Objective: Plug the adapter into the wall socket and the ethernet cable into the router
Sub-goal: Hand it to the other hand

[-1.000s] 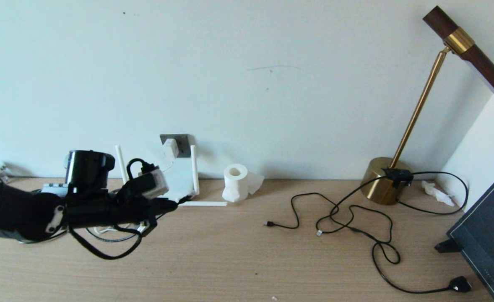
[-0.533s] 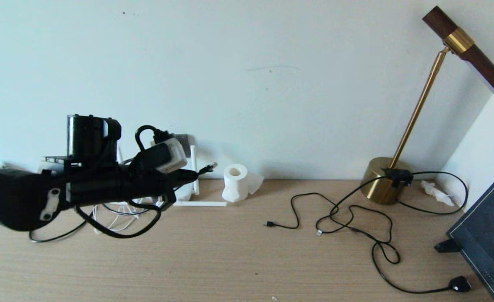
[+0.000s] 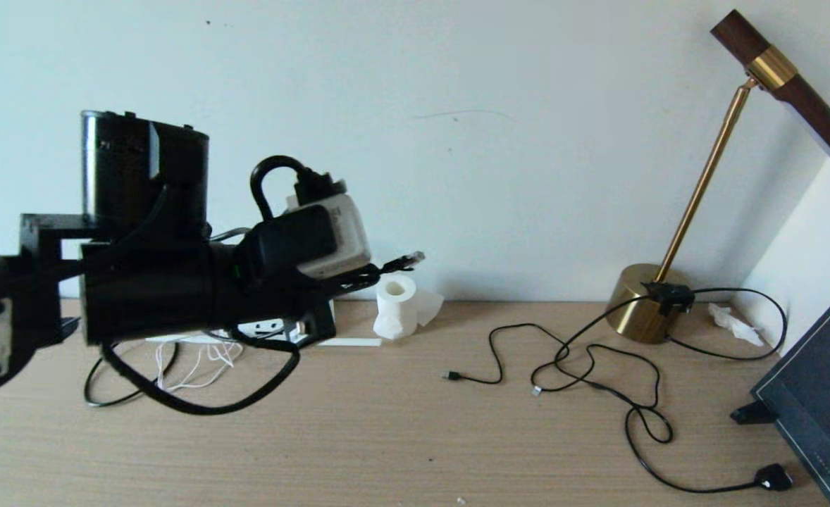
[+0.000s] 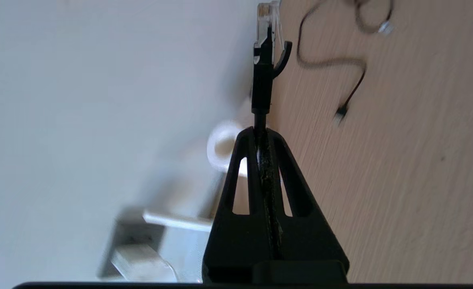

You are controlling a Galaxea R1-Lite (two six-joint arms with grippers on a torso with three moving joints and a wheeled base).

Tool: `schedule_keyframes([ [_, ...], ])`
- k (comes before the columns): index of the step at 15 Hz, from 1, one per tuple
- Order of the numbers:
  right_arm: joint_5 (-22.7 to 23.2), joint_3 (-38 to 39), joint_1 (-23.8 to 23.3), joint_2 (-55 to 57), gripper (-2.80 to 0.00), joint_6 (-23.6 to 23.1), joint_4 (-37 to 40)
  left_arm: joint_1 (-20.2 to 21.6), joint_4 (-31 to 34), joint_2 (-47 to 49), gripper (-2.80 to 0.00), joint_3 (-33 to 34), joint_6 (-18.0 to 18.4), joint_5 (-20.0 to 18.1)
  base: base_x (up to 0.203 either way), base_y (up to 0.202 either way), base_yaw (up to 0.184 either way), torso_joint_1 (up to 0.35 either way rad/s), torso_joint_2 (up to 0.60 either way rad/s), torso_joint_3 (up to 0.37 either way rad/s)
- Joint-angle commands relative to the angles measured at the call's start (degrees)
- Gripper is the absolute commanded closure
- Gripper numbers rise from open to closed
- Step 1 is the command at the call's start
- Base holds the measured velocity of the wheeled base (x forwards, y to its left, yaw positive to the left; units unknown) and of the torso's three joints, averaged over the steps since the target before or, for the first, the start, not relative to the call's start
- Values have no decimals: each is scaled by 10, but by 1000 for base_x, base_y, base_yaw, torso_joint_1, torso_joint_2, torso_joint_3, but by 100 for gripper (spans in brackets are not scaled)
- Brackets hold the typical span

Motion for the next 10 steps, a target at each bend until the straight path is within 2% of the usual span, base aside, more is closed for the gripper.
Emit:
schedule_keyframes([
  [1, 27, -78, 24, 161, 0, 14, 0, -57, 3, -14, 0, -1, 4, 44, 0, 0, 0, 0, 0, 0],
  [3, 42, -140, 105, 225, 0, 55, -1, -71, -2, -7, 0, 5, 6, 48, 0, 0, 0, 0, 0, 0],
  [5, 44, -190, 167, 292, 0, 92, -2, -73, -20, 3, 0, 6, 12, 50, 0, 0, 0, 0, 0, 0],
  [7, 8, -207, 222, 346, 0, 105, -29, -80, -32, 14, 0, 6, 19, 60, 0, 0, 0, 0, 0, 0],
  [8, -29, -209, 250, 374, -280, 110, -56, -88, -36, 19, 0, 6, 19, 60, 0, 0, 0, 0, 0, 0],
  [10, -95, -217, 301, 424, -280, 152, -146, -103, -52, 35, 0, 4, 19, 61, 0, 0, 0, 0, 0, 0],
])
